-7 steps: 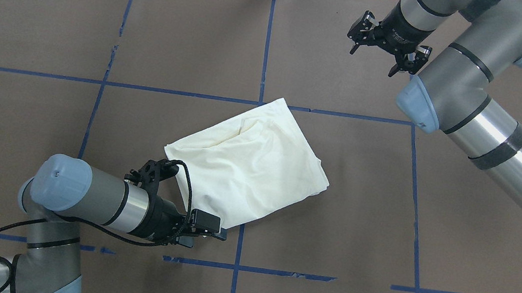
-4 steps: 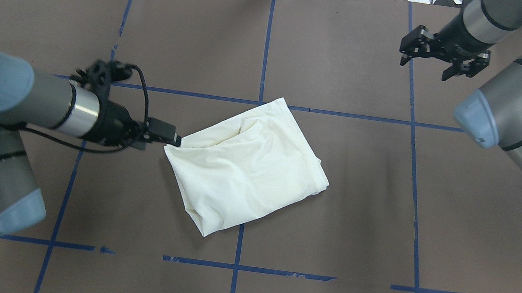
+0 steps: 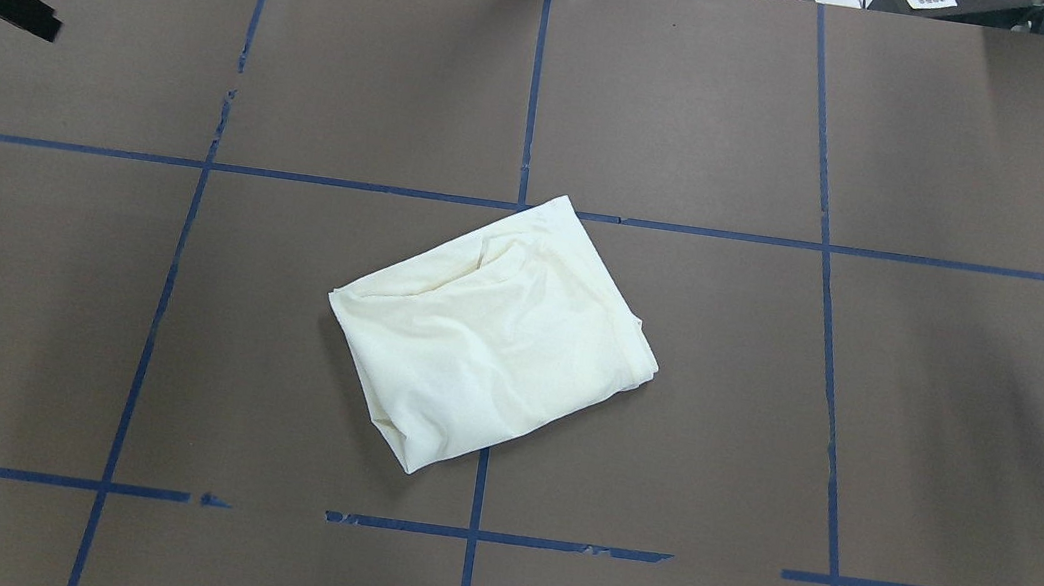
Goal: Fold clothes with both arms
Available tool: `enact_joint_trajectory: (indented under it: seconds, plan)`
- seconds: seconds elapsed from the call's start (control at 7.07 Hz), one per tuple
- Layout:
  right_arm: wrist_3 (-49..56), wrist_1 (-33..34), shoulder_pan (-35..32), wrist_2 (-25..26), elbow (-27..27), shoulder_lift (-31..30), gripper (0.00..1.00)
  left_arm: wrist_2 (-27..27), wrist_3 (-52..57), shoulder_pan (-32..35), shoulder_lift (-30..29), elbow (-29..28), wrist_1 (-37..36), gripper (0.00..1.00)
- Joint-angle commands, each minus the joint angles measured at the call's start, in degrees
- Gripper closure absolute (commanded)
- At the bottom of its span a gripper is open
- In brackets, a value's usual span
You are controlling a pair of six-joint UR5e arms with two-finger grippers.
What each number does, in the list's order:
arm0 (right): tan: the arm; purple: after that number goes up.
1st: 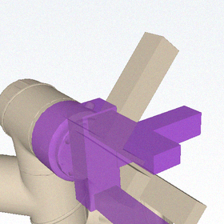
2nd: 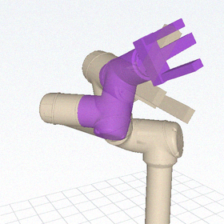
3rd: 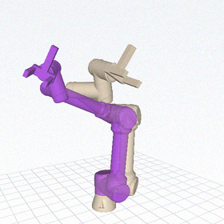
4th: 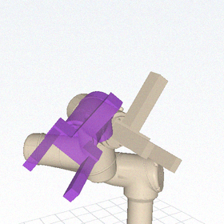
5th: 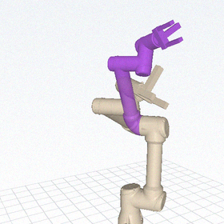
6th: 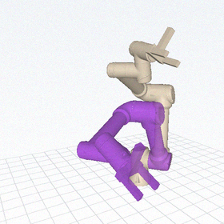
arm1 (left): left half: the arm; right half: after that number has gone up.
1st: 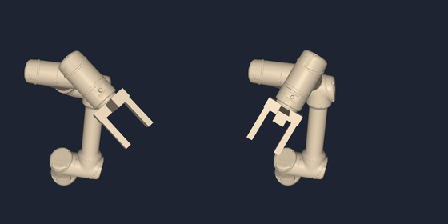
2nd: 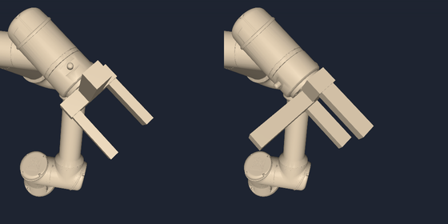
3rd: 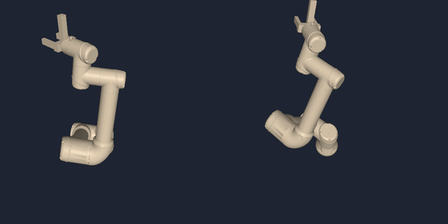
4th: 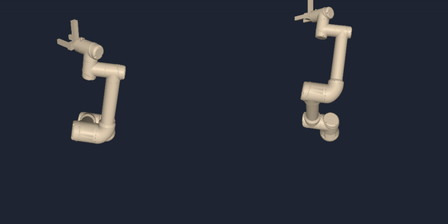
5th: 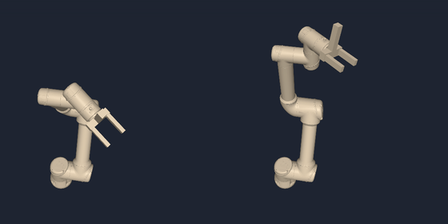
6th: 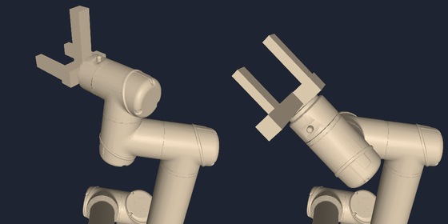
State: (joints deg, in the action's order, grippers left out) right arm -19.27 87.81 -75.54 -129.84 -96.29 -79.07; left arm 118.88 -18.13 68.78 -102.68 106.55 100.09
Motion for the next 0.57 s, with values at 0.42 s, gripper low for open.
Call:
enact_joint_trajectory:
  seconds: [0.42]
  plan:
    - [24.4, 4.2, -11.2, -1.1, 2.1, -11.8, 0.0, 8.3, 32.8, 15.7, 11.9, -9.7, 4.3, 0.0]
